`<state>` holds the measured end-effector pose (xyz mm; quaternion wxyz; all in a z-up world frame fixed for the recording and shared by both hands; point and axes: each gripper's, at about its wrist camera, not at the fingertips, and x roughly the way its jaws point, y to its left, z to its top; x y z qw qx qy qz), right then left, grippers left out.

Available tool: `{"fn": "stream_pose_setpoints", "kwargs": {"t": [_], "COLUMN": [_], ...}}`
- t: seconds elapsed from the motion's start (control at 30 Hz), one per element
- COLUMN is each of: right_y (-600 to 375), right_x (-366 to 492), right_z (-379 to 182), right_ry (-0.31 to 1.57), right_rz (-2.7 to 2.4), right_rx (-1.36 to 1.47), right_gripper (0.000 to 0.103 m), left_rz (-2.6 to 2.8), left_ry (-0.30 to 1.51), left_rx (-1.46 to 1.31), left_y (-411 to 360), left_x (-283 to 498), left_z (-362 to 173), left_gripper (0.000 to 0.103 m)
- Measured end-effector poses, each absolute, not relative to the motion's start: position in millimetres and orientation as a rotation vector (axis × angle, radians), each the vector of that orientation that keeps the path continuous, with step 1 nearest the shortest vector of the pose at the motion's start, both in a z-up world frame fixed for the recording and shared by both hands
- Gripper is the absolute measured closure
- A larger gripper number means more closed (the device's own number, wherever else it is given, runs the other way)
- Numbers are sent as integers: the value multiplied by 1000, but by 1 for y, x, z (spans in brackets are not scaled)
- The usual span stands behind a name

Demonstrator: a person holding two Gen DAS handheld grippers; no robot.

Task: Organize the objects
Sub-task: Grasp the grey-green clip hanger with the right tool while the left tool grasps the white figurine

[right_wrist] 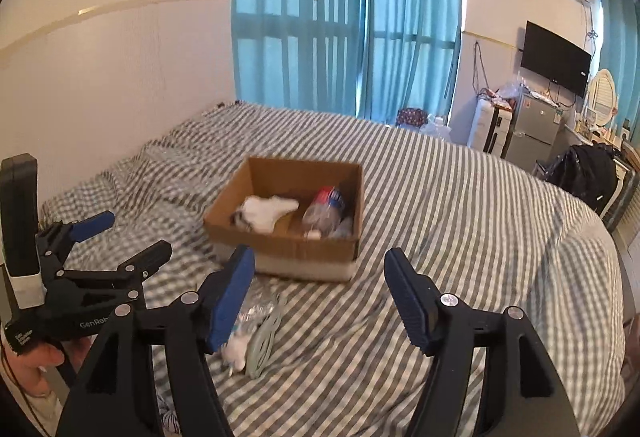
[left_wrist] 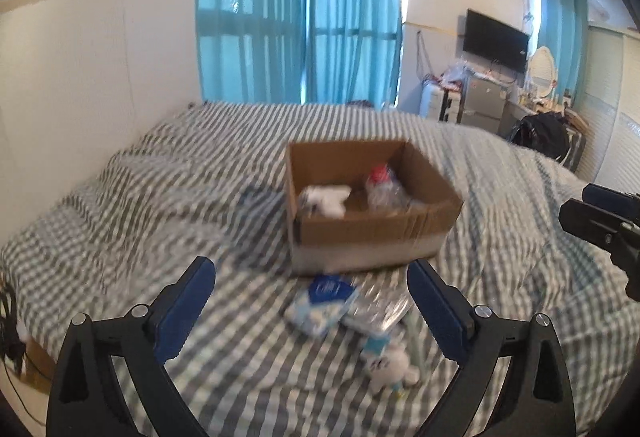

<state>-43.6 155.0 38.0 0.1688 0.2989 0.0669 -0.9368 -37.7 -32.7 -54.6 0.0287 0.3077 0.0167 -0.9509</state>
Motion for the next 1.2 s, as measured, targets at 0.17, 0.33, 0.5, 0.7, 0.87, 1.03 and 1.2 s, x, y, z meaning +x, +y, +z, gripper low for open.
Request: {"fn": "stream_pose_setpoints", "kwargs": {"t": [0.17, 0.33, 0.5, 0.7, 0.87, 1.03, 1.2], "right_y": [137, 120, 106, 95, 89, 101, 134], "right_x": [-39, -49, -67, -80, -90, -93, -82], "right_z": [-20, -73, -104, -126, -142, -147, -121], "right_ry": [232, 214, 251, 270, 310, 196, 190], "right_rz": [-2655, -2570, -2520, -2449, -2441, -2403, -2476], "right_rx": [950, 1104, 1230, 1316, 1363, 1357, 1259], "right_gripper": [36, 36, 39, 61, 75, 94, 95], "left_rz": [-2889, -2851, -2841, -2849, -2841, -2835, -2875], "left_ry": [44, 39, 87, 31, 11, 19, 117], "left_rx": [1070, 1128, 1175, 1194, 1197, 1219, 1281], "left_y": [-44, -57, -63, -54, -49, -43, -23], "left_x": [-25, -21, -29, -32, -34, -33, -34], "left_z": [-98, -123, -137, -144, -147, -147, -145], "left_gripper": [4, 4, 4, 4, 4, 4, 4]}}
